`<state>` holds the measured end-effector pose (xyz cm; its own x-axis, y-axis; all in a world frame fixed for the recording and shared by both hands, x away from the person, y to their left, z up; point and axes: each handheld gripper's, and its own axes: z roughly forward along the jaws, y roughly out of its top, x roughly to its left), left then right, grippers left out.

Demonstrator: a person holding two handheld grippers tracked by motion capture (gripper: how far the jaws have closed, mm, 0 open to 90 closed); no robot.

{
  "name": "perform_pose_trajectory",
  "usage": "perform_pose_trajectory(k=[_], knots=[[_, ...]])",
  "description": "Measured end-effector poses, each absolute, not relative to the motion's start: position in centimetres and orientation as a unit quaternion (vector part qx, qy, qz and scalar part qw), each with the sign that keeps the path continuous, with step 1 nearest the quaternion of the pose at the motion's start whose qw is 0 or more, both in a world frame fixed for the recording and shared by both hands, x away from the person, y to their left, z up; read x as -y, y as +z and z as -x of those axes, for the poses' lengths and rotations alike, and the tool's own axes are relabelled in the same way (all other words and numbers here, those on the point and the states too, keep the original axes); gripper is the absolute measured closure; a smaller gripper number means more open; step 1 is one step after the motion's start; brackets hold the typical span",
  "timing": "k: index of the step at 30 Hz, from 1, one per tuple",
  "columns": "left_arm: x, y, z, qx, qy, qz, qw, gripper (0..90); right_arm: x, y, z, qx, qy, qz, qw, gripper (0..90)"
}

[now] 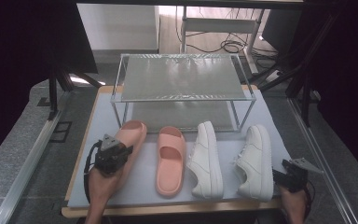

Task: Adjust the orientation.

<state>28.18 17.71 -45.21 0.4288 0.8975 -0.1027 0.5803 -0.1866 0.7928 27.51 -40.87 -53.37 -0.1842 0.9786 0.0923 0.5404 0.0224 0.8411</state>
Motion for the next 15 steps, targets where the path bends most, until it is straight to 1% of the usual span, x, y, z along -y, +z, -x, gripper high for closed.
perform_pose_trajectory(k=[8, 15], knots=[[-15.7, -46.0, -31.1, -0.509, 0.207, -0.734, 0.399, 84.6, 40.9, -53.4, -27.5, -0.659, 0.397, -0.576, 0.276, 19.4], [-14.8, -46.3, -33.1, -0.520, 0.218, -0.725, 0.395, 84.1, 40.9, -53.4, -27.5, -0.660, 0.397, -0.576, 0.276, 19.5]])
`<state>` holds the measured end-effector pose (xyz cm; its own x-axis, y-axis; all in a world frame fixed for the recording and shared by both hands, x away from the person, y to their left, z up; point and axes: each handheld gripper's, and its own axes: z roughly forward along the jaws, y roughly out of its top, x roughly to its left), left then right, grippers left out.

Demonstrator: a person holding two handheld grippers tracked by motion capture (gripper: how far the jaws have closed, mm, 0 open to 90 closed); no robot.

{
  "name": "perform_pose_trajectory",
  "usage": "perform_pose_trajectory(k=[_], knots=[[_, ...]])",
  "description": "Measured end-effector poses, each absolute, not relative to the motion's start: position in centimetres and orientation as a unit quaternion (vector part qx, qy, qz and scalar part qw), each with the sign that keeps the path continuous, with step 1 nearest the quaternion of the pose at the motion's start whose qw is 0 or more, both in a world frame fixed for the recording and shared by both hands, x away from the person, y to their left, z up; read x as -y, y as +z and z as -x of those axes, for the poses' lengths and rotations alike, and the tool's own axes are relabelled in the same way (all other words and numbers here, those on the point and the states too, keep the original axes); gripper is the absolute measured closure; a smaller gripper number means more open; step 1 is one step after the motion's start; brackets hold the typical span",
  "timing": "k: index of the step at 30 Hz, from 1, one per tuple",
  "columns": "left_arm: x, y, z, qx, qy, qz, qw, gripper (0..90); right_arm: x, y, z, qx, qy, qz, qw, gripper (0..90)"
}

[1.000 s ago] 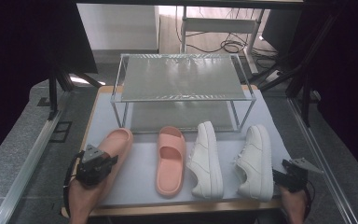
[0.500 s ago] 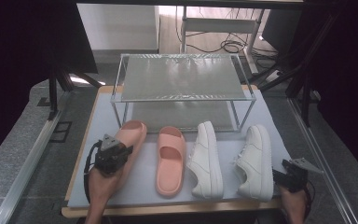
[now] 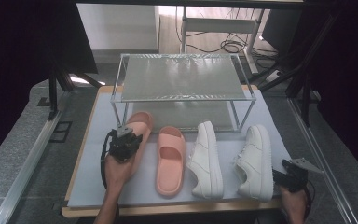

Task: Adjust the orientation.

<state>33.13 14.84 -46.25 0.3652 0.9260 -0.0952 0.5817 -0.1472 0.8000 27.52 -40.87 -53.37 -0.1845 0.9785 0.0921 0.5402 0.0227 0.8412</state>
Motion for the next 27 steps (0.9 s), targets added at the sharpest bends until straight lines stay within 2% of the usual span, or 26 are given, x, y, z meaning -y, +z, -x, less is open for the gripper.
perform_pose_trajectory(k=[21, 27], knots=[[-12.1, -47.1, -40.4, -0.561, 0.258, -0.685, 0.387, 83.9, 40.9, -53.4, -27.5, -0.661, 0.396, -0.575, 0.277, 19.4], [-11.6, -47.9, -42.0, -0.565, 0.256, -0.692, 0.368, 83.3, 40.9, -53.4, -27.5, -0.661, 0.396, -0.575, 0.277, 19.5]])
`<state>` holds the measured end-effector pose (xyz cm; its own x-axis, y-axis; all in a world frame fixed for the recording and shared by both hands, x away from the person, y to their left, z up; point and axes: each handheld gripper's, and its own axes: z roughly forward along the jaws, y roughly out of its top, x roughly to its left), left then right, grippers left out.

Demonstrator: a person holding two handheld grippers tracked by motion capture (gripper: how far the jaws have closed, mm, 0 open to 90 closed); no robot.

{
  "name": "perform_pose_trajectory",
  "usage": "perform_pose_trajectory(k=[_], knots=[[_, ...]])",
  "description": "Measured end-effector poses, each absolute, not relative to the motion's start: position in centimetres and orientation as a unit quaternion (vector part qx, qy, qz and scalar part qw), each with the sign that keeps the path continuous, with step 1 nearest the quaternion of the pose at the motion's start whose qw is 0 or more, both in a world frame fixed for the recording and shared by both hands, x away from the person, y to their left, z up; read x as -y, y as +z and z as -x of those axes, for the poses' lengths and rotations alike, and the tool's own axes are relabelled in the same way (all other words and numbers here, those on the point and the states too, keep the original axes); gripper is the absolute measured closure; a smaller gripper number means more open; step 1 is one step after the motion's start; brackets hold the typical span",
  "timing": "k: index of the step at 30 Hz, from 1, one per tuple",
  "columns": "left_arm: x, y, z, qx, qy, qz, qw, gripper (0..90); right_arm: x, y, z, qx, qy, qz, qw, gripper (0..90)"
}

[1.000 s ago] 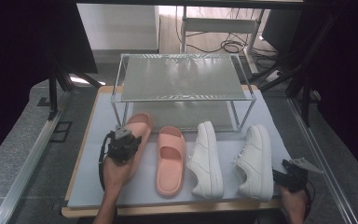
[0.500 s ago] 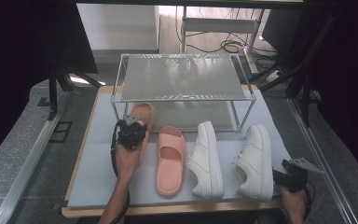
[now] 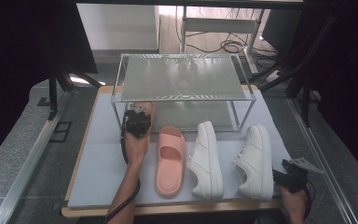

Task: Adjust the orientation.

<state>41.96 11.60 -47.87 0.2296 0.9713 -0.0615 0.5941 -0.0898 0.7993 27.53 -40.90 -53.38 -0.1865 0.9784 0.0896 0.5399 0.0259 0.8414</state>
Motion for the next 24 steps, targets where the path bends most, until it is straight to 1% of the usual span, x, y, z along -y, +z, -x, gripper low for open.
perform_pose_trajectory(k=[2, 3, 4, 5, 10, 14, 15, 17, 18, 21, 23, 24], knots=[[-11.5, -47.7, -41.9, -0.560, 0.257, -0.694, 0.371, 77.0, 40.9, -53.4, -27.5, -0.661, 0.396, -0.575, 0.277, 19.5], [-11.4, -47.5, -41.7, -0.562, 0.261, -0.692, 0.371, 77.0, 40.9, -53.4, -27.5, -0.661, 0.396, -0.575, 0.277, 19.4], [-11.4, -47.2, -41.6, -0.561, 0.261, -0.694, 0.369, 75.0, 40.9, -53.4, -27.5, -0.661, 0.396, -0.574, 0.277, 19.5], [-11.7, -46.8, -41.1, -0.558, 0.260, -0.693, 0.374, 69.8, 40.9, -53.4, -27.5, -0.661, 0.396, -0.575, 0.277, 19.5], [-12.6, -45.9, -39.6, -0.546, 0.257, -0.694, 0.393, 64.3, 40.9, -53.4, -27.5, -0.661, 0.396, -0.574, 0.277, 19.5], [-14.1, -44.7, -37.2, -0.531, 0.251, -0.699, 0.408, 60.1, 40.9, -53.4, -27.5, -0.661, 0.396, -0.575, 0.277, 19.5], [-14.1, -44.7, -37.2, -0.531, 0.251, -0.699, 0.408, 58.8, 40.9, -53.4, -27.5, -0.661, 0.396, -0.575, 0.277, 19.5], [-15.2, -44.6, -35.7, -0.525, 0.239, -0.709, 0.406, 56.0, 40.9, -53.4, -27.5, -0.661, 0.396, -0.575, 0.277, 19.5], [-15.2, -44.6, -35.7, -0.525, 0.239, -0.709, 0.406, 55.1, 40.9, -53.4, -27.5, -0.661, 0.396, -0.575, 0.277, 19.5], [-16.3, -45.0, -34.0, -0.523, 0.229, -0.714, 0.405, 54.7, 40.9, -53.4, -27.5, -0.661, 0.396, -0.575, 0.277, 19.5], [-17.0, -45.5, -32.9, -0.524, 0.218, -0.716, 0.407, 55.3, 40.9, -53.4, -27.5, -0.660, 0.396, -0.575, 0.277, 19.4], [-17.6, -46.0, -31.7, -0.524, 0.210, -0.717, 0.409, 57.0, 40.9, -53.4, -27.5, -0.660, 0.396, -0.575, 0.276, 19.5]])
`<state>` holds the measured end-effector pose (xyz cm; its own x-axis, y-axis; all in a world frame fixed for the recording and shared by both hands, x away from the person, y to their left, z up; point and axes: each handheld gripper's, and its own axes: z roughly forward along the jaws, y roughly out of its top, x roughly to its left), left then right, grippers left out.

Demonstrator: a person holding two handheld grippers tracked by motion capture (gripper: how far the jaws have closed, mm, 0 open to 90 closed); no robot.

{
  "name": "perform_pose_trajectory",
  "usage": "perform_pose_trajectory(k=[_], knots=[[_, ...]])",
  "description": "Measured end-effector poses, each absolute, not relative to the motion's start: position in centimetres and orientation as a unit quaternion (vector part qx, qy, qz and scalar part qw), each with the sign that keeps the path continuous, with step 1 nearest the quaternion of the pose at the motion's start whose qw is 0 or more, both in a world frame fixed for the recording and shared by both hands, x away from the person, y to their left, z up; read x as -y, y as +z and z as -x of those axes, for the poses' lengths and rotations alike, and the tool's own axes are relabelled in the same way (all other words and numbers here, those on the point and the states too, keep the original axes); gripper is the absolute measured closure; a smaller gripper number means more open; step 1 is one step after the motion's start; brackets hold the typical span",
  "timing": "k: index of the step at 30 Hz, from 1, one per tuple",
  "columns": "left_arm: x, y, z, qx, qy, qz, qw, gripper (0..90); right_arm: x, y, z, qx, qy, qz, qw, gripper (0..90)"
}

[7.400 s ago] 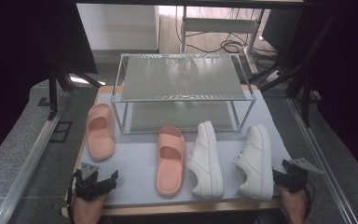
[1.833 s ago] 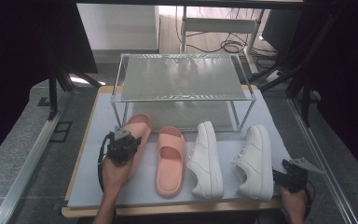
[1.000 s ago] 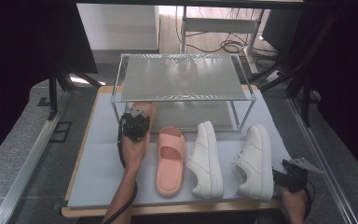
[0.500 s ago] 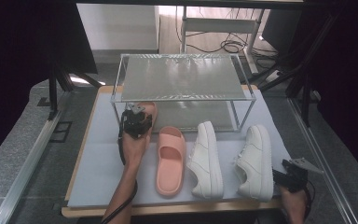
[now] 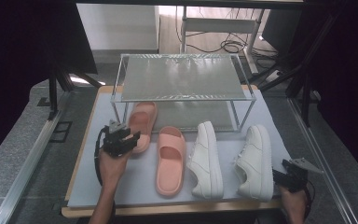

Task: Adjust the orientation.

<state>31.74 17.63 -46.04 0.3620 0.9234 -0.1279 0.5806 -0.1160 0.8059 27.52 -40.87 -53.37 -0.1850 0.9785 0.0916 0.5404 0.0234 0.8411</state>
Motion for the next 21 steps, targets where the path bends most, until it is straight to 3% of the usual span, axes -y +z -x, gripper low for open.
perform_pose_trajectory(k=[6, 13, 21], knots=[[-18.4, -47.4, -29.5, -0.521, 0.187, -0.722, 0.415, 66.6, 40.9, -53.4, -27.5, -0.660, 0.396, -0.576, 0.276, 19.4], [-17.8, -48.7, -28.2, -0.517, 0.186, -0.730, 0.406, 88.8, 40.9, -53.4, -27.5, -0.659, 0.396, -0.576, 0.276, 19.4], [-16.6, -49.4, -28.6, -0.512, 0.198, -0.746, 0.375, 89.9, 40.9, -53.4, -27.5, -0.659, 0.396, -0.576, 0.276, 19.4]])
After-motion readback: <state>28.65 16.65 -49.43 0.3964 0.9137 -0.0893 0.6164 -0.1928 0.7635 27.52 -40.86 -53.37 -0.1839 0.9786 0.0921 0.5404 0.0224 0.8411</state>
